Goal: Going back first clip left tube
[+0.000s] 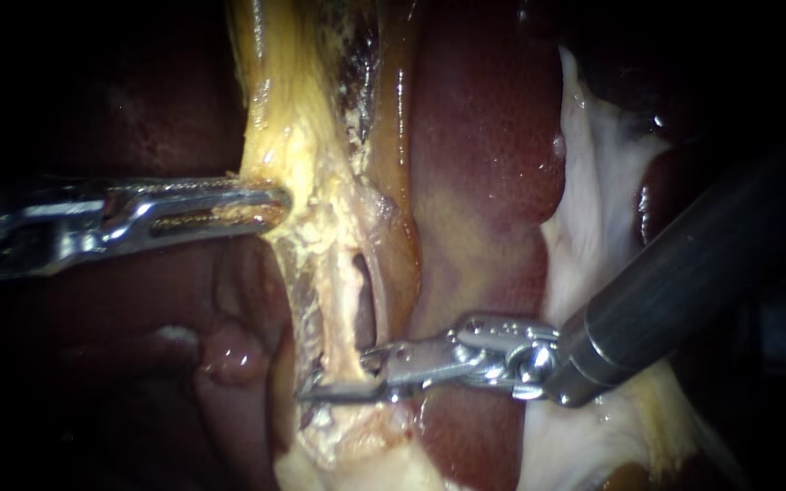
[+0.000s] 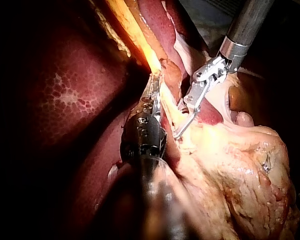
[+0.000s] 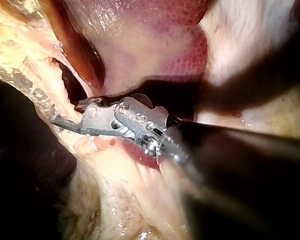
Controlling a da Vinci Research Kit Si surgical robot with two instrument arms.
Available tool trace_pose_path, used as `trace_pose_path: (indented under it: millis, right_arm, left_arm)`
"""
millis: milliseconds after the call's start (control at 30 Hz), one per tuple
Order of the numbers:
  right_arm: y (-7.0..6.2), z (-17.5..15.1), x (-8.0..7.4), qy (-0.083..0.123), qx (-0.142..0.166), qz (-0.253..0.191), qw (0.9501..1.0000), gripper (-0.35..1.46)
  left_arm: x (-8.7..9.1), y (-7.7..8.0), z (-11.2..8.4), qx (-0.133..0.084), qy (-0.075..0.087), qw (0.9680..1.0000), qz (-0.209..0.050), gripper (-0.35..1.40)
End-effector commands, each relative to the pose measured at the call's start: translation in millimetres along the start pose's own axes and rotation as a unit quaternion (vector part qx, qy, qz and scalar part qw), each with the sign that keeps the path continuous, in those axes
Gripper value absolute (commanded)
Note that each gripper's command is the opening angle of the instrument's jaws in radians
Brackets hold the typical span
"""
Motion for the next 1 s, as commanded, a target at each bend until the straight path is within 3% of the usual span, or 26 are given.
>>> trace_pose_path:
  millis: [33,200,367,500,633,867,1000]
  right_arm:
    - [0.0,0.0,0.0,0.000,0.000,0.000,1.0000,-0.35]
    - [0.0,0.0,0.0,0.001,-0.001,0.000,1.0000,-0.35]
    - [0.1,0.0,0.2,0.015,0.008,0.002,0.9999,0.33]
    - [0.4,-0.2,0.6,0.030,0.009,-0.026,0.9992,0.52]
    - [0.6,-0.7,0.9,0.043,-0.003,-0.045,0.9981,0.58]
    - [0.4,-3.1,1.4,0.043,-0.005,-0.085,0.9954,0.59]
    - [-0.2,-5.9,2.1,0.042,-0.002,-0.139,0.9893,0.60]
  left_arm:
    - [0.0,0.0,0.0,0.000,0.000,1.0000,0.000,-0.35]
    - [0.0,0.0,0.0,0.000,0.000,1.0000,0.000,-0.35]
    - [0.0,0.0,0.0,0.000,0.000,1.0000,0.000,-0.35]
    - [0.0,0.0,0.0,0.000,0.000,1.0000,0.000,-0.35]
    - [0.1,0.0,-0.1,0.000,0.000,1.0000,0.000,-0.35]
    - [0.1,0.1,-0.1,0.000,0.000,1.0000,0.000,-0.35]
    - [0.1,0.1,-0.2,0.001,0.000,1.0000,0.001,-0.35]
